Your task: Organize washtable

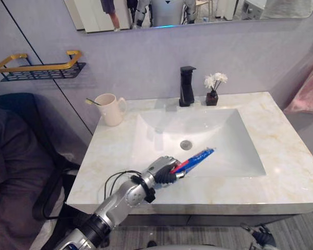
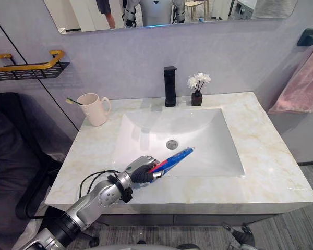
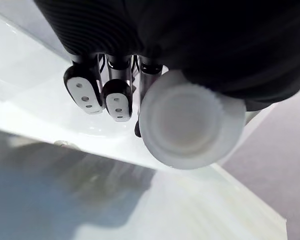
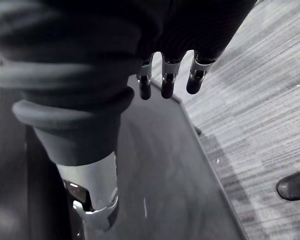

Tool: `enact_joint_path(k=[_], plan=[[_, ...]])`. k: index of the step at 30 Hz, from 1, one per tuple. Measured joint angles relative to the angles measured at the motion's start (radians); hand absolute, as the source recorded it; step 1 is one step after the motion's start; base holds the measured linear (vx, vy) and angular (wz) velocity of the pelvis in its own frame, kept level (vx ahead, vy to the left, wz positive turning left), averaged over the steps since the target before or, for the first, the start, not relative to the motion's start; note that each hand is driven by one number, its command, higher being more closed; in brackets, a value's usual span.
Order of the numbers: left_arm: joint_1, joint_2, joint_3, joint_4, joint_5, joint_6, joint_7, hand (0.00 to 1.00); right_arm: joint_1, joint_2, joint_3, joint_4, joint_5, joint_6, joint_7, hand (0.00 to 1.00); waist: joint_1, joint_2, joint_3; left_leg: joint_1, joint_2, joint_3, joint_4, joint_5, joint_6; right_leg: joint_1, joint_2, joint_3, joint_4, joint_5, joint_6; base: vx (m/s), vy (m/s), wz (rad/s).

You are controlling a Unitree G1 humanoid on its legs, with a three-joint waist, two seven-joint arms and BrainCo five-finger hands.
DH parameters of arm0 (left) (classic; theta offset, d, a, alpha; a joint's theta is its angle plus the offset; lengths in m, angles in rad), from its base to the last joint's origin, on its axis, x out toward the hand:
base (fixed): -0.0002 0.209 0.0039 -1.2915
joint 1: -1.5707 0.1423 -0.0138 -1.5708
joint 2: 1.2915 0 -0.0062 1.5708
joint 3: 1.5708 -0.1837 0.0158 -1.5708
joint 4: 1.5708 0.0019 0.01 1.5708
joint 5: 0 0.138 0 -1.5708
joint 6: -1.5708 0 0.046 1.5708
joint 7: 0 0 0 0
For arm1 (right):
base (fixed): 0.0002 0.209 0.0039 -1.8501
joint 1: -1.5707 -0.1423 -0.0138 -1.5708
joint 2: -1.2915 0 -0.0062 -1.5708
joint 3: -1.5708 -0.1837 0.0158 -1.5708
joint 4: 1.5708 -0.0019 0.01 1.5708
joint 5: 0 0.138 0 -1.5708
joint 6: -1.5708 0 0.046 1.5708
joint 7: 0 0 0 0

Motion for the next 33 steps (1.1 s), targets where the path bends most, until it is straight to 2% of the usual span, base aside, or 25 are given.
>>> enact_joint_path(k=[7, 12, 14, 16, 17, 19, 21, 23, 25, 27, 29, 30, 33], plan=[[0.07, -0.062, 0.113, -0.104, -0.065, 0.017, 0.049, 1.0, 0.005, 0.0, -0.295, -0.11, 0.125, -0.001, -0.053, 0.0, 0.007, -0.008, -0.006, 0.001, 0.007, 0.04, -0.002, -0.007, 0.0, -0.017, 0.003, 0.035, 0.001, -0.003, 0.006, -0.02, -0.013, -0.16], [0.103, -0.1, 0.149, -0.13, -0.085, 0.019, 0.061, 1.0, -0.003, -0.006, -0.457, -0.413, 0.163, -0.009, -0.133, 0.0, 0.004, -0.03, -0.019, 0.002, 0.013, 0.063, -0.012, -0.008, 0.001, -0.032, 0.007, 0.055, 0.004, -0.004, 0.007, 0.0, -0.014, -0.13], [0.127, -0.116, 0.185, -0.14, -0.086, 0.019, 0.061, 1.0, -0.007, -0.02, -0.49, -0.623, 0.182, -0.053, -0.16, 0.0, 0.003, -0.043, -0.026, 0.002, 0.014, 0.067, -0.011, -0.008, 0.001, -0.037, 0.009, 0.058, 0.015, 0.0, 0.002, 0.01, -0.01, -0.03], [0.134, -0.119, 0.208, -0.142, -0.087, 0.019, 0.061, 1.0, -0.017, -0.047, -0.498, -0.727, 0.207, -0.094, -0.166, 0.0, 0.005, -0.05, -0.03, 0.001, 0.014, 0.07, -0.012, -0.008, 0.002, -0.038, 0.009, 0.058, 0.017, -0.001, 0.002, 0.0, 0.0, 0.0], [0.142, -0.119, 0.23, -0.142, -0.093, 0.019, 0.061, 1.0, -0.048, -0.084, -0.497, -0.804, 0.241, -0.134, -0.159, 0.0, 0.005, -0.056, -0.033, 0.001, 0.015, 0.072, -0.012, -0.009, 0.002, -0.039, 0.01, 0.06, 0.018, -0.001, 0.002, -0.02, -0.015, -0.03], [0.149, -0.119, 0.243, -0.143, -0.106, 0.019, 0.06, 1.0, -0.086, -0.123, -0.491, -0.859, 0.306, -0.185, -0.127, 0.0, 0.007, -0.059, -0.035, 0.001, 0.014, 0.072, -0.012, -0.009, 0.002, -0.042, 0.009, 0.063, 0.017, -0.002, 0.005, -0.03, -0.011, -0.06], [0.151, -0.116, 0.256, -0.152, -0.126, 0.019, 0.056, 1.0, -0.156, -0.196, -0.445, -0.934, 0.405, -0.231, -0.075, 0.0, 0.007, -0.061, -0.034, -0.006, 0.014, 0.076, -0.011, -0.009, 0.003, -0.054, 0.009, 0.071, 0.018, -0.005, 0.01, -0.04, -0.004, -0.1], [0.154, -0.111, 0.258, -0.18, -0.142, 0.019, 0.047, 1.0, -0.219, -0.272, -0.373, -0.993, 0.461, -0.253, -0.022, 0.0, 0.008, -0.061, -0.034, -0.006, 0.013, 0.081, -0.01, -0.009, 0.004, -0.057, 0.009, 0.078, 0.018, -0.004, 0.011, -0.02, -0.001, -0.12], [0.155, -0.11, 0.258, -0.216, -0.175, 0.015, 0.036, 1.0, -0.316, -0.369, -0.247, -1.053, 0.521, -0.282, 0.036, 0.0, 0.007, -0.058, -0.036, -0.006, 0.014, 0.086, -0.011, -0.01, 0.004, -0.061, 0.009, 0.081, 0.018, -0.002, 0.01, 0.0, -0.009, -0.09], [0.152, -0.114, 0.25, -0.241, -0.203, 0.011, 0.036, 1.0, -0.467, -0.448, -0.046, -1.102, 0.573, -0.307, 0.094, 0.0, 0.008, -0.051, -0.041, -0.007, 0.016, 0.088, -0.011, -0.009, 0.004, -0.061, 0.019, 0.082, 0.018, 0.01, 0.006, 0.0, -0.026, -0.04], [0.146, -0.11, 0.235, -0.251, -0.203, 0.006, 0.037, 1.0, -0.542, -0.456, 0.098, -1.133, 0.588, -0.305, 0.123, 0.0, 0.016, -0.055, -0.042, -0.011, 0.016, 0.087, -0.011, -0.009, 0.004, -0.064, 0.02, 0.081, 0.018, 0.015, 0.005, 0.0, -0.015, -0.01], [0.142, -0.111, 0.221, -0.251, -0.203, 0.005, 0.037, 1.0, -0.571, -0.452, 0.21, -1.143, 0.588, -0.299, 0.143, 0.0, 0.035, -0.058, -0.043, -0.012, 0.016, 0.087, -0.011, -0.009, 0.004, -0.065, 0.019, 0.079, 0.018, 0.017, 0.001, 0.0, 0.0, 0.0], [0.139, -0.11, 0.188, -0.251, -0.202, 0.004, 0.038, 1.0, -0.58, -0.41, 0.366, -1.157, 0.59, -0.275, 0.174, 0.0, 0.06, -0.058, -0.044, -0.012, 0.016, 0.083, -0.011, -0.009, 0.004, -0.065, 0.017, 0.072, 0.019, 0.017, 0.001, 0.0, -0.014, 0.05]])
